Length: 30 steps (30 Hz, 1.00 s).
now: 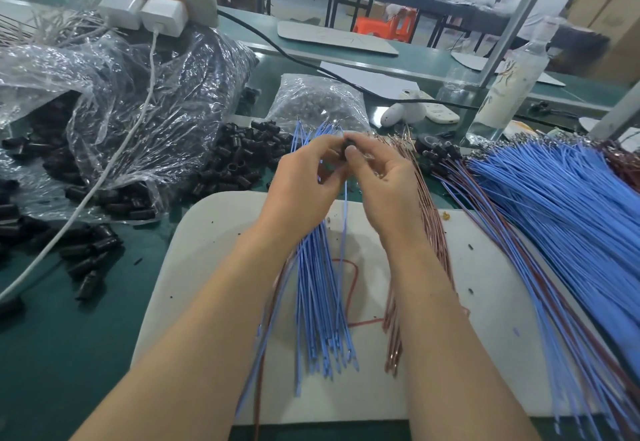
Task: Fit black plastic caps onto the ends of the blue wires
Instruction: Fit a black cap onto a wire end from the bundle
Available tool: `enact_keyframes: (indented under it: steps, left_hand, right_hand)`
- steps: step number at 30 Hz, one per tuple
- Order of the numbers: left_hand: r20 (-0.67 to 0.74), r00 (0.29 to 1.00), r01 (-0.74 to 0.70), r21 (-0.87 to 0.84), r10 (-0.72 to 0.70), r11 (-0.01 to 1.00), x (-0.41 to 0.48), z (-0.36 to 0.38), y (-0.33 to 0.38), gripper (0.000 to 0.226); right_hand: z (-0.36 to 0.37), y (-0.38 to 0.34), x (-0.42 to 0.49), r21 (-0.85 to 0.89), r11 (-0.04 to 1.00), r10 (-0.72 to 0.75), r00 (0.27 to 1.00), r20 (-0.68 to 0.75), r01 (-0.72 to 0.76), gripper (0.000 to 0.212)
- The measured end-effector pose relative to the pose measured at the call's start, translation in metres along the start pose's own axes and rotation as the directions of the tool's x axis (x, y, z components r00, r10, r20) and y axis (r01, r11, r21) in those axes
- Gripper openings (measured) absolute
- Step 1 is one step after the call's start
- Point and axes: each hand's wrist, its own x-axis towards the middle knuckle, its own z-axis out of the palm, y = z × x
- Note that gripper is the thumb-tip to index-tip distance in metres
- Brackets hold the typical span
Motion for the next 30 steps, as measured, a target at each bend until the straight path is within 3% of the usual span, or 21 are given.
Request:
enact_keyframes:
  steps: [2,6,10,17,22,30]
  left_hand:
    - [-0.033,0.999,0.036,-0.071,-0.039,0.997,0.001,-0.001,-0.001,0.016]
    - [-0.051,0.992,0.106,-0.199,-0.118,0.974,0.003,-0.002,-0.004,0.020]
    - [-0.052,0.992,0.091,-0.307,-0.112,0.947,0.004,-0.002,-0.003,0.017]
    - [0.047,0.998,0.054,-0.300,-0.041,0.952,0.001,0.003,0.001,0.012]
    - [0.067,0.998,0.018,-0.263,-0.001,0.965,-0.001,0.003,0.002,0.015]
    - [0.083,0.995,0.080,-0.298,-0.058,0.951,-0.002,0.004,0.000,0.016]
  right_hand:
    - [0.004,0.000,-0.002,-0.053,0.998,-0.040,0.998,0.055,0.043,0.022]
    - [0.008,0.001,-0.003,-0.072,0.997,0.018,0.998,0.055,-0.014,0.028]
    - [0.007,0.007,-0.002,-0.237,0.971,0.047,0.995,0.089,-0.024,0.022]
    - [0.005,0.010,-0.004,-0.298,0.952,-0.064,0.997,0.039,0.073,0.012]
    - [0.003,0.010,-0.006,-0.348,0.930,-0.114,0.993,0.035,0.119,0.017]
    - [0.003,0.015,-0.004,-0.432,0.895,-0.111,0.994,0.020,0.109,0.014]
